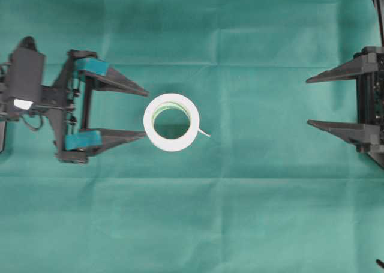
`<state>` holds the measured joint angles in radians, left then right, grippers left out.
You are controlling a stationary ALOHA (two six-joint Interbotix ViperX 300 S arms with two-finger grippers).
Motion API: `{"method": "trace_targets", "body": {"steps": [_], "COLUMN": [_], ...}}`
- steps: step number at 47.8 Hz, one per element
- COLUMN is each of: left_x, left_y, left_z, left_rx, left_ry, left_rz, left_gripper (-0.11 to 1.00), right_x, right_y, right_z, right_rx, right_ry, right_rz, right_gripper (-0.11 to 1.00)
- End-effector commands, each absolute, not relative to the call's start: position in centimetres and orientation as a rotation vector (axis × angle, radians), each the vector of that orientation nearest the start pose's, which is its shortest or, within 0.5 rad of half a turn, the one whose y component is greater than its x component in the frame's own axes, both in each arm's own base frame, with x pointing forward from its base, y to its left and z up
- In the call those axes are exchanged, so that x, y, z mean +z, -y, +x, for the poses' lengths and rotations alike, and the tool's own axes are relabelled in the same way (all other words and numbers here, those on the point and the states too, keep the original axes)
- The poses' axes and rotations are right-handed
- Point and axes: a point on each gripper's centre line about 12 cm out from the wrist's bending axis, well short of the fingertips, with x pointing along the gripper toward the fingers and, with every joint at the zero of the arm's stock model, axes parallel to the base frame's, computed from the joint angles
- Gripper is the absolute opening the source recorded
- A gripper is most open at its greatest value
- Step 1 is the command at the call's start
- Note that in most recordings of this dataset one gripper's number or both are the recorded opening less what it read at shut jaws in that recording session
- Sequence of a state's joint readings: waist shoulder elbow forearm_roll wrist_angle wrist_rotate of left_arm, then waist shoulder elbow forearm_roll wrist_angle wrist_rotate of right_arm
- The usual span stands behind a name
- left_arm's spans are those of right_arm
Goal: Peel off the duct tape with your right arm.
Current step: 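Lower the open left gripper over the tape roll's rim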
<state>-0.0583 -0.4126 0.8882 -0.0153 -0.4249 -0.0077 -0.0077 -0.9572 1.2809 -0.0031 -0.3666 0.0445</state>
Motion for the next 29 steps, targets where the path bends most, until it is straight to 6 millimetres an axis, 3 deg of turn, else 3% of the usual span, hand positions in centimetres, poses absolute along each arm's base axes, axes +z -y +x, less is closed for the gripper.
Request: {"method": "trace_targets", "body": {"steps": [1, 14, 29], "left_x": [29.4, 29.1, 28.0], "left_y": [1.9, 2.1, 3.6], "left_z": [32.9, 33.6, 35.8], "left_rx": [-0.055, -0.056, -0.092], "left_ry": [-0.021, -0.134, -0.469], "left_rz": [-0.022, -0.029, -0.01], "left_gripper": [0.95, 0.95, 0.95], "right_x": [26.3, 26.4, 26.2], "right_y": [0.2, 0.2, 0.2], "right_z": [19.4, 19.4, 19.4], "right_rx": [-0.006, -0.006, -0.006], "right_ry": [0.058, 0.062, 0.057], "right_rz": [0.041, 0.041, 0.04], "right_gripper": [0.79, 0.79, 0.78]}}
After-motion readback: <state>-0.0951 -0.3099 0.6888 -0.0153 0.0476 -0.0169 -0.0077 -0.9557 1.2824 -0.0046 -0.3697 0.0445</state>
